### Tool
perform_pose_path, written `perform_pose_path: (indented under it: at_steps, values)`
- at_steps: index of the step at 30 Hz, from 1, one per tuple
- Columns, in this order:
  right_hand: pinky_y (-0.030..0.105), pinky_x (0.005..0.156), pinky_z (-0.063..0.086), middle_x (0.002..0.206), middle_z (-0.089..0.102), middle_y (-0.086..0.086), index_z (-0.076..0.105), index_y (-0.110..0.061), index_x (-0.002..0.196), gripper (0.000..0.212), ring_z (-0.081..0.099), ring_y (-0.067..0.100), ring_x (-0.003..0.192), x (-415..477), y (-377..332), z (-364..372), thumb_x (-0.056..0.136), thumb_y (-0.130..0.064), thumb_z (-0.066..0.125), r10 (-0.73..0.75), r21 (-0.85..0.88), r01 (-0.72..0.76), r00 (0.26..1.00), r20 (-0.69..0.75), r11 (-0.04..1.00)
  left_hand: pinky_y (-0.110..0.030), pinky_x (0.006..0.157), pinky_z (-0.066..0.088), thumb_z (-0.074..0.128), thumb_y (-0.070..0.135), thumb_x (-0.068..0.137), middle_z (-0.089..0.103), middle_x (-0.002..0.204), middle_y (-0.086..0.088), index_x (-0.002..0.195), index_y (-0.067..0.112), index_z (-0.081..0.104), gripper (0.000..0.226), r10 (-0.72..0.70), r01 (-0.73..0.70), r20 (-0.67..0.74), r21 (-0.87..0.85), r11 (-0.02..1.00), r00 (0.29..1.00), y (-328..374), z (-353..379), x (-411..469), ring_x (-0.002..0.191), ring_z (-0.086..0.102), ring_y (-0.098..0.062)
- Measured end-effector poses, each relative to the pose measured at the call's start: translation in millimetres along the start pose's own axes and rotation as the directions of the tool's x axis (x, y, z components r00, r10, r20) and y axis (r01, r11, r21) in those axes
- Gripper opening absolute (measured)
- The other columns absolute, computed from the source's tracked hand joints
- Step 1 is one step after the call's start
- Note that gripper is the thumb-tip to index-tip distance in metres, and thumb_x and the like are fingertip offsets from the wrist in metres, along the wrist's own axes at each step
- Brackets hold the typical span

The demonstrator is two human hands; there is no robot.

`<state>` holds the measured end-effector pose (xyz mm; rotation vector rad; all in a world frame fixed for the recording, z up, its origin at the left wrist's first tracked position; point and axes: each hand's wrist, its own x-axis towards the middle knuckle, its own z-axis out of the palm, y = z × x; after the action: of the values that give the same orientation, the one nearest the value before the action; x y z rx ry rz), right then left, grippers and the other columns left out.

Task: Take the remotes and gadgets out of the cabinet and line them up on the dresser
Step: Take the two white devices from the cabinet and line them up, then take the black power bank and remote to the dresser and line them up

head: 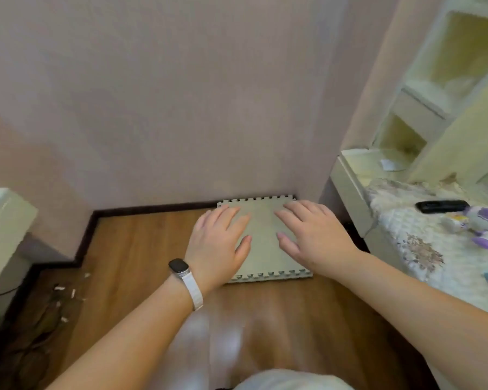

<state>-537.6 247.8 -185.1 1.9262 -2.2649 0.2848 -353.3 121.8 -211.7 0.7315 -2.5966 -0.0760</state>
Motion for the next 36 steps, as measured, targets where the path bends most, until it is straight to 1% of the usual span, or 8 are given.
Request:
perform_pose_path:
  at_steps: [8,12,15,20,25,29,32,36]
  values:
    - [0.04,0.091,0.044,0.121,0.064,0.007,0.063,-0.014,0.119,0.047,0.058,0.03,0.111,76,-76,26,0.088,-0.044,0.044,-0.21,0.053,0.21,0.978,-0.001,0.976,-0.045,0.1,0.042,0.051,0.036,0.088,0.064,0.127,-0.008,0.122,0.016,0.066,0.043,-0.236,0.242,-0.071,0.079,0.967,0.969,-79,-41,-48,0.122,0.055,-0.029]
    - [0.04,0.09,0.044,0.12,0.064,0.007,0.063,-0.014,0.119,0.047,0.059,0.031,0.109,116,-96,40,0.088,-0.044,0.045,-0.34,0.084,0.339,0.94,-0.003,0.937,-0.045,0.099,0.043,0.055,0.034,0.087,0.064,0.125,-0.009,0.122,0.015,0.067,0.041,-0.313,0.327,-0.111,0.138,0.935,0.943,-105,-48,-57,0.119,0.057,-0.03]
    - [0.041,0.09,0.044,0.12,0.063,0.007,0.062,-0.013,0.12,0.047,0.058,0.031,0.109,154,-106,51,0.089,-0.044,0.044,-0.427,0.122,0.429,0.903,-0.043,0.895,-0.045,0.103,0.042,0.057,0.034,0.088,0.062,0.129,-0.008,0.124,0.016,0.065,0.041,-0.392,0.405,-0.104,0.184,0.896,0.914,-125,-51,-55,0.123,0.055,-0.027]
    - [0.041,0.091,0.045,0.118,0.065,0.008,0.064,-0.012,0.119,0.048,0.059,0.031,0.109,227,-117,65,0.089,-0.045,0.044,-0.546,0.182,0.556,0.831,-0.108,0.811,-0.045,0.106,0.039,0.056,0.038,0.089,0.061,0.132,-0.006,0.126,0.018,0.063,0.042,-0.51,0.522,-0.123,0.303,0.797,0.851,-156,-59,-29,0.128,0.052,-0.025]
    - [0.042,0.094,0.045,0.122,0.064,0.008,0.063,-0.013,0.122,0.048,0.058,0.03,0.112,297,-119,68,0.089,-0.045,0.046,-0.653,0.23,0.669,0.742,-0.153,0.706,-0.043,0.105,0.039,0.058,0.036,0.088,0.062,0.13,-0.007,0.125,0.018,0.064,0.041,-0.567,0.588,-0.183,0.395,0.706,0.803,-179,-69,10,0.125,0.053,-0.025]
    - [0.042,0.095,0.044,0.123,0.064,0.009,0.063,-0.013,0.123,0.049,0.058,0.031,0.113,337,-126,73,0.089,-0.045,0.047,-0.724,0.255,0.743,0.666,-0.181,0.619,-0.045,0.102,0.041,0.055,0.037,0.088,0.063,0.128,-0.007,0.124,0.018,0.065,0.041,-0.606,0.637,-0.232,0.444,0.63,0.761,-190,-73,26,0.124,0.053,-0.026]
    - [0.042,0.095,0.044,0.123,0.064,0.009,0.063,-0.013,0.123,0.049,0.058,0.031,0.113,358,-138,77,0.089,-0.045,0.046,-0.776,0.257,0.796,0.599,-0.198,0.548,-0.044,0.102,0.041,0.053,0.038,0.088,0.063,0.129,-0.007,0.123,0.018,0.065,0.042,-0.655,0.693,-0.266,0.448,0.565,0.707,-197,-79,28,0.123,0.054,-0.028]
    - [0.043,0.097,0.045,0.122,0.065,0.01,0.064,-0.014,0.122,0.047,0.058,0.032,0.113,377,-163,79,0.089,-0.045,0.047,-0.815,0.276,0.835,0.536,-0.22,0.475,-0.045,0.1,0.043,0.055,0.037,0.089,0.062,0.128,-0.008,0.125,0.017,0.064,0.043,-0.698,0.731,-0.286,0.468,0.496,0.657,-208,-92,20,0.12,0.055,-0.029]
